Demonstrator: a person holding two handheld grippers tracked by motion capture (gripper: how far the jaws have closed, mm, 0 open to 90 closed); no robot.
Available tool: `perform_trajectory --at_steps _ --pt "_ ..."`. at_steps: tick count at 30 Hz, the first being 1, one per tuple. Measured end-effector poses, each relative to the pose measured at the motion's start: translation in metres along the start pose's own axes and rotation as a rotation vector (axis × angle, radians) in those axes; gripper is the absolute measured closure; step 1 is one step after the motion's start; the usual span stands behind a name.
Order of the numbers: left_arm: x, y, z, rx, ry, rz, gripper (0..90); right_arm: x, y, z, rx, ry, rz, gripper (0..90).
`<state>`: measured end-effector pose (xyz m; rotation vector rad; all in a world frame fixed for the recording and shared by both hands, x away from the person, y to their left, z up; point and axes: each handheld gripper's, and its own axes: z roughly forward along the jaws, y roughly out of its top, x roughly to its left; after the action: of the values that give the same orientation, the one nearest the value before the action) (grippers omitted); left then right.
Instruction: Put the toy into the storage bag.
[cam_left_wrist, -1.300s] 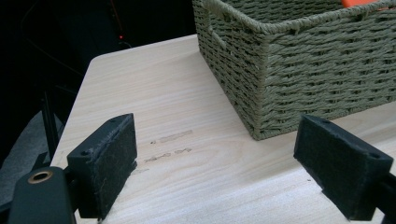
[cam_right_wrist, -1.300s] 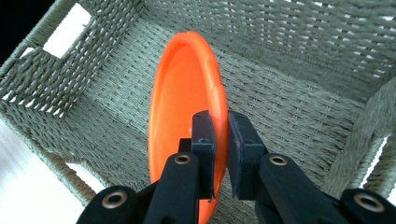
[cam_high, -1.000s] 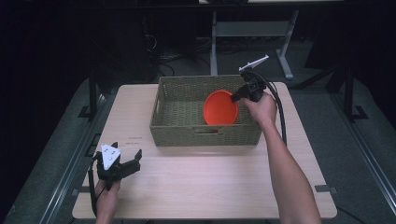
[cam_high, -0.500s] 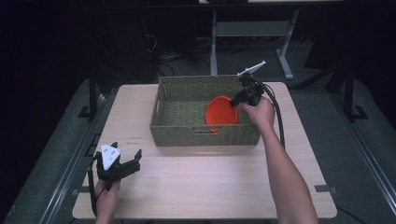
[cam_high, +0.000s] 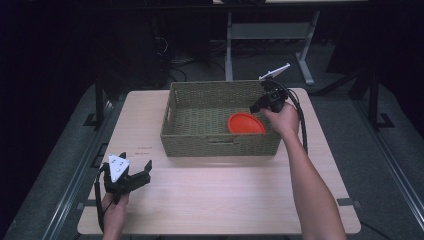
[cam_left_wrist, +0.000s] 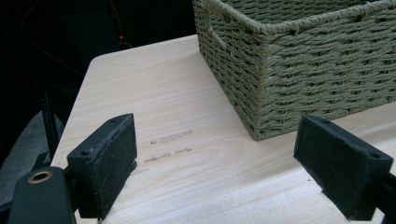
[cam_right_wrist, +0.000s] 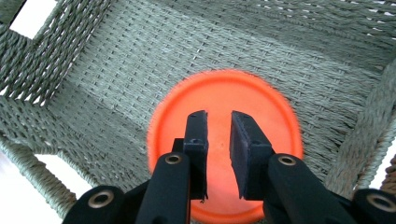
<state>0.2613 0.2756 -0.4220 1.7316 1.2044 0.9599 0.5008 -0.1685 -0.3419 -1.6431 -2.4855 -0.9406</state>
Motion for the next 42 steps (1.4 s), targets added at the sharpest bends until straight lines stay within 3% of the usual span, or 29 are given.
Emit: perform_trajectory --at_steps 13,23,32,40,42 --pt "-0.002 0.001 0.002 0.004 0.002 -0.005 12.7 0.000 -0.005 0.000 0.012 -0.001 -0.018 71.6" --pt "-0.002 0.001 0.001 0.004 0.004 -0.003 12.8 -0.009 -0.010 0.001 0.024 0.000 -0.005 67.9" --pt "-0.002 0.000 0.000 0.003 0.001 0.002 12.8 -0.007 -0.013 -0.001 0.028 -0.005 -0.016 57.6" --pt "-0.002 0.000 -0.001 0.000 0.002 -0.003 12.7 -0.010 -0.017 0.003 0.032 0.024 -0.001 47.7" --pt "-0.002 0.000 -0.001 -0.004 0.002 0.001 12.7 -0.010 -0.018 0.005 0.040 0.020 0.000 42.0"
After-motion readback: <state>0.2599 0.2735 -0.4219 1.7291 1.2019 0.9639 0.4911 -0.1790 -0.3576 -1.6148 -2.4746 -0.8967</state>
